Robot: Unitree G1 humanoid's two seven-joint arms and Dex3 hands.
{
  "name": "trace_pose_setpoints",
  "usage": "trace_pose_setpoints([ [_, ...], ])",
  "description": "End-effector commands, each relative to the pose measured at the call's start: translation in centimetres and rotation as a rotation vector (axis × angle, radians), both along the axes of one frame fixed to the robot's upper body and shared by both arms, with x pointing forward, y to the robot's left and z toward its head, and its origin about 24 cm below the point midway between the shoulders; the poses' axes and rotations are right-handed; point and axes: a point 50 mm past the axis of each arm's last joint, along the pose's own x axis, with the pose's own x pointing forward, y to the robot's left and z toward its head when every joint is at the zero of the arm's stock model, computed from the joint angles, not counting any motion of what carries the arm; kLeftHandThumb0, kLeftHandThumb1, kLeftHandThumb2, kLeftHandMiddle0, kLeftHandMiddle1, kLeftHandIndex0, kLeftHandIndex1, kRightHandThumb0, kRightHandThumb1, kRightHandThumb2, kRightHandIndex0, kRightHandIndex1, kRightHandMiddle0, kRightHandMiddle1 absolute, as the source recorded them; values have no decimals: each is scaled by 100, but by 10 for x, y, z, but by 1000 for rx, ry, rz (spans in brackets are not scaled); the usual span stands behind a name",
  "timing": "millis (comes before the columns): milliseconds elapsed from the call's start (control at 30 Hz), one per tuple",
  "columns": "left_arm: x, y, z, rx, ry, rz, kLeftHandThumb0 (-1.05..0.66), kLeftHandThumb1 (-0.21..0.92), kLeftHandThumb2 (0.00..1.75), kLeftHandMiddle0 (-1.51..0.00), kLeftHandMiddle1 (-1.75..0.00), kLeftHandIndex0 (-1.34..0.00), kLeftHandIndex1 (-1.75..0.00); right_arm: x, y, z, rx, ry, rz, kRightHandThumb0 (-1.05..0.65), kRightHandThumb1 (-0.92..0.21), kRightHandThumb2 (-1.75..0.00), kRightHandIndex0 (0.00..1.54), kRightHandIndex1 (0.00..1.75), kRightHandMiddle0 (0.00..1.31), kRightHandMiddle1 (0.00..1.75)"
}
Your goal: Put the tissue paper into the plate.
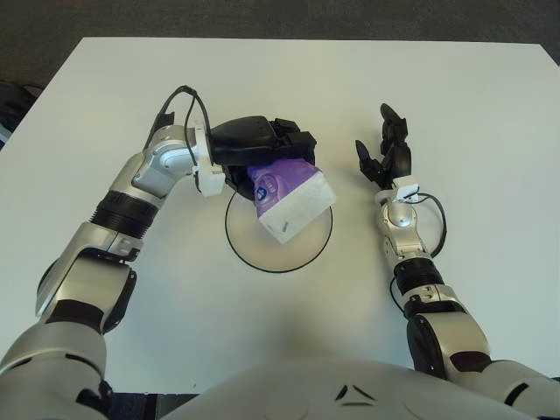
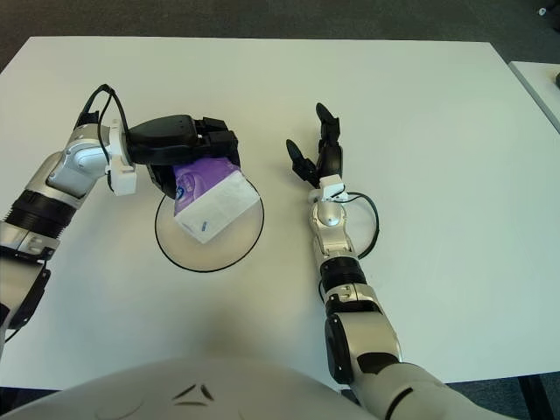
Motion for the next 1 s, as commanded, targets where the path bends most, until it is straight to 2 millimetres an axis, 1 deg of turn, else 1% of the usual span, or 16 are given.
trace_pose_setpoints([
  [0,-2,1,5,41,-26,-2,0,13,152,-77,-168,-53,-175,-38,-4,-69,-4,269,-28,-61,-92,-34,40,3,0,54],
  [300,-3,2,1,80,-26,14,0,13,152,-77,-168,-53,-175,-37,-4,-69,-7,273,-29,-62,-92,-33,40,3,0,53],
  [567,-1,3,1,121,-51,33,0,12,155,-76,-172,-53,-175,-38,-3,-69,-7,274,-28,-63,-92,-34,39,3,0,52],
  [800,-1,3,1,93,-48,49,0,7,161,-79,-174,-57,-175,-38,-3,-70,4,275,-22,-63,-92,-33,39,3,0,52],
  [833,-1,4,1,92,-45,51,0,4,163,-81,-175,-59,-174,-38,-3,-70,4,275,-22,-63,-92,-33,39,3,0,52],
  [967,0,4,1,111,-31,73,0,1,167,-84,-175,-62,-173,-38,-2,-70,4,276,-26,-63,-92,-32,39,3,0,52],
])
